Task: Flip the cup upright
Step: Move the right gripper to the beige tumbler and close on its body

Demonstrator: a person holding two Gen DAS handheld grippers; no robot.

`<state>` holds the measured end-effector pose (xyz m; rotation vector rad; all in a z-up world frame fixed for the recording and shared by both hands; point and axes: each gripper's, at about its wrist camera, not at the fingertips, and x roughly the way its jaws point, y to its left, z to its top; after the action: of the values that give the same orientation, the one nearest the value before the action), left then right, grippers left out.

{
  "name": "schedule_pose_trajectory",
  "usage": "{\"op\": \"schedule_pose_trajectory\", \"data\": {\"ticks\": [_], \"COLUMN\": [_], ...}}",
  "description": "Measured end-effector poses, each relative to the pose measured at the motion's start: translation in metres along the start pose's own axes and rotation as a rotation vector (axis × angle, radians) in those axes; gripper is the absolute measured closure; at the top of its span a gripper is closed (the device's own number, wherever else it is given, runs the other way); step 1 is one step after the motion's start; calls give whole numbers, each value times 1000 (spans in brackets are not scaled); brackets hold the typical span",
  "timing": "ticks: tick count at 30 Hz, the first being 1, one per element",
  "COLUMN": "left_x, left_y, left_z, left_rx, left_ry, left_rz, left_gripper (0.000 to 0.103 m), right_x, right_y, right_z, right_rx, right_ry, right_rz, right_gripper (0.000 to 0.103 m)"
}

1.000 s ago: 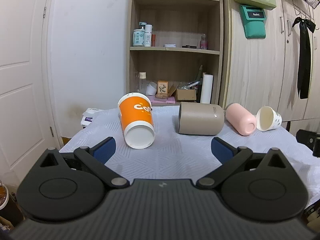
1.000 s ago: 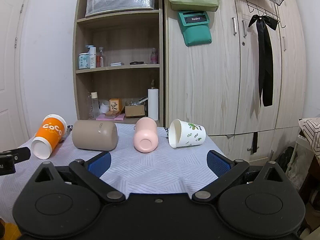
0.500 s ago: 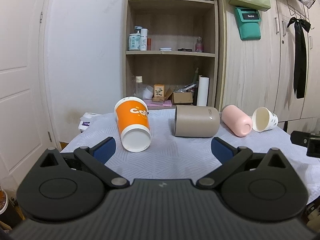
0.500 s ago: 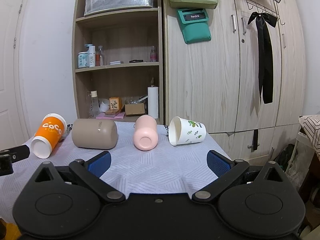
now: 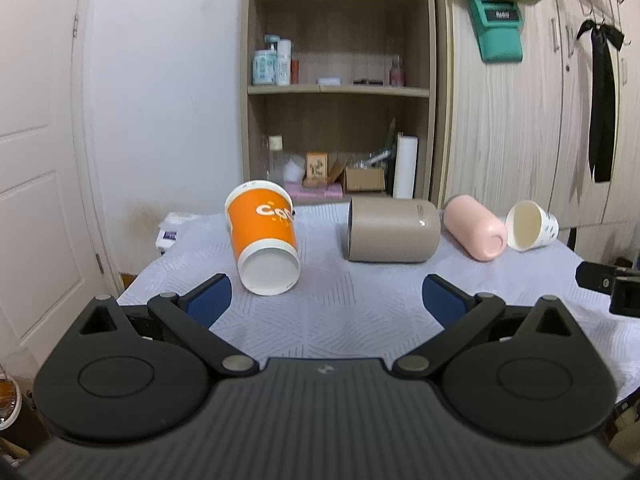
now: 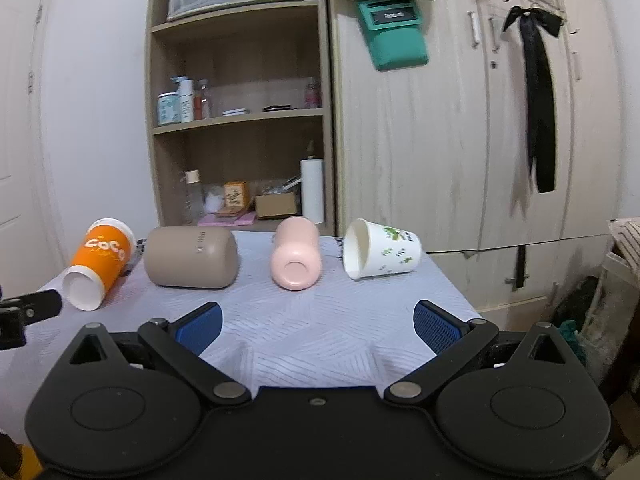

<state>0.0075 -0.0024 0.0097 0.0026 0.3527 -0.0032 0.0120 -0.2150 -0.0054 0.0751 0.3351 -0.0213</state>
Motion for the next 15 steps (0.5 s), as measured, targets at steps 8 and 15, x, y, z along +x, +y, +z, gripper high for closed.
{"op": "schedule_pose_trajectory", "data": {"ticks": [8,15], "left_x": [9,41], "left_y": [-8,-13], "left_z": [40,60], "left_rx": [34,-101], "left_ry": [44,108], "left_rz": [-63,-172], "left_gripper": [0,0], "right_x": [21,49], "right_y": [-5,4], "right_z": [37,71], "right_rx": [-120,-294], "right_ry": [106,155], "right_rz": [237,411], "right_gripper": [0,1]}}
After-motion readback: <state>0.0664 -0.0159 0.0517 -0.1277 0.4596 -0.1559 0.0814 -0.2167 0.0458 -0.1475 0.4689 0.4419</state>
